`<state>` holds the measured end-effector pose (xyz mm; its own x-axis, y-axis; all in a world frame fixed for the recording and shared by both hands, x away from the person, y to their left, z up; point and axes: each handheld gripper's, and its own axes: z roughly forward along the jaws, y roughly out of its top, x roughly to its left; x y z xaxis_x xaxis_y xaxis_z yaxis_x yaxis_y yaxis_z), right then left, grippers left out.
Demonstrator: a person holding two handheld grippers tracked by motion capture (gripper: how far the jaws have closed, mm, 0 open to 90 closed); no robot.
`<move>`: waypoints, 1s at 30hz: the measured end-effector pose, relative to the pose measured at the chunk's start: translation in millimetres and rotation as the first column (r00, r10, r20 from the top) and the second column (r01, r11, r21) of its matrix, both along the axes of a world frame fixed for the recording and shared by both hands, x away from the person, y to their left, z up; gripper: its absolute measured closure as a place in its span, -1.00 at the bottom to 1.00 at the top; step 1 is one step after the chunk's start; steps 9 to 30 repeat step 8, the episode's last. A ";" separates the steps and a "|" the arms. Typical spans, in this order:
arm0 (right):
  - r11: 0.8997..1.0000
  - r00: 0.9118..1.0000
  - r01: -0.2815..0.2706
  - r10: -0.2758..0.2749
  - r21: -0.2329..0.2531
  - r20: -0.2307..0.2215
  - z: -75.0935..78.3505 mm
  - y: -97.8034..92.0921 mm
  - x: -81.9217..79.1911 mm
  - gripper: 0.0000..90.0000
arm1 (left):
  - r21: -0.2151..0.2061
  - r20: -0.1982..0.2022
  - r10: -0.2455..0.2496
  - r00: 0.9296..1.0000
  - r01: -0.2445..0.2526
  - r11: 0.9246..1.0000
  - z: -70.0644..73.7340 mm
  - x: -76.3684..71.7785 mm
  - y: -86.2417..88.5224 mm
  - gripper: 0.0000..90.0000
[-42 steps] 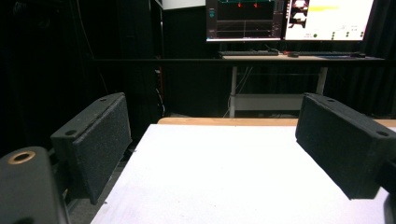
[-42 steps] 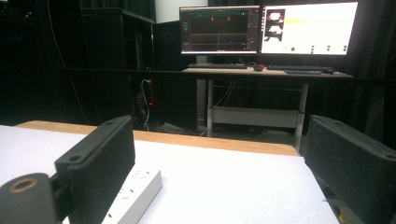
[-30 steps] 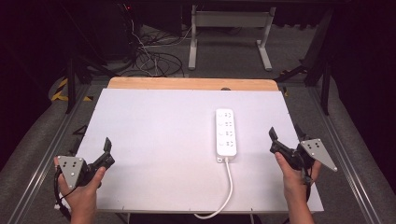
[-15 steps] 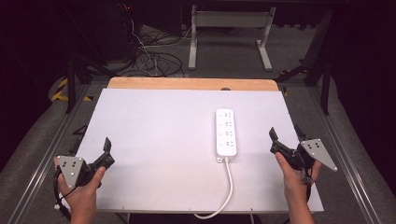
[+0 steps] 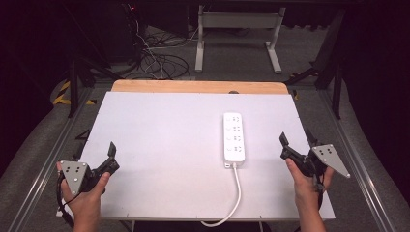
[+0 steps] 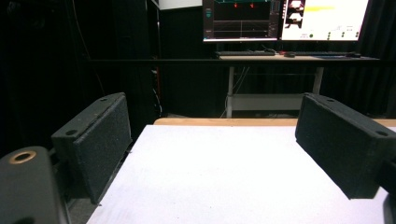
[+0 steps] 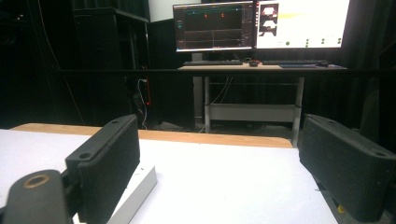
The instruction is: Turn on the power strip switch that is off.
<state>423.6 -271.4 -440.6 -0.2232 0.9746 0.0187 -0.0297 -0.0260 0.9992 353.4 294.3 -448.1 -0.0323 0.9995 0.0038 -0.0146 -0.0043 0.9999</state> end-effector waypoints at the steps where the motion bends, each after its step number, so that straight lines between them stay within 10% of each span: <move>1: 1.000 1.000 -0.001 0.001 0.002 -0.001 0.0 0.2 0.0 -0.72 | 0.000 0.000 0.000 1.000 0.000 1.000 0.0 0.0 -0.1 -0.76; 30: 1.000 1.000 -0.005 0.006 0.002 -0.004 -0.8 0.7 2.1 -0.71 | 0.000 -0.005 0.002 1.000 -0.002 1.000 -0.4 -0.1 0.8 -0.76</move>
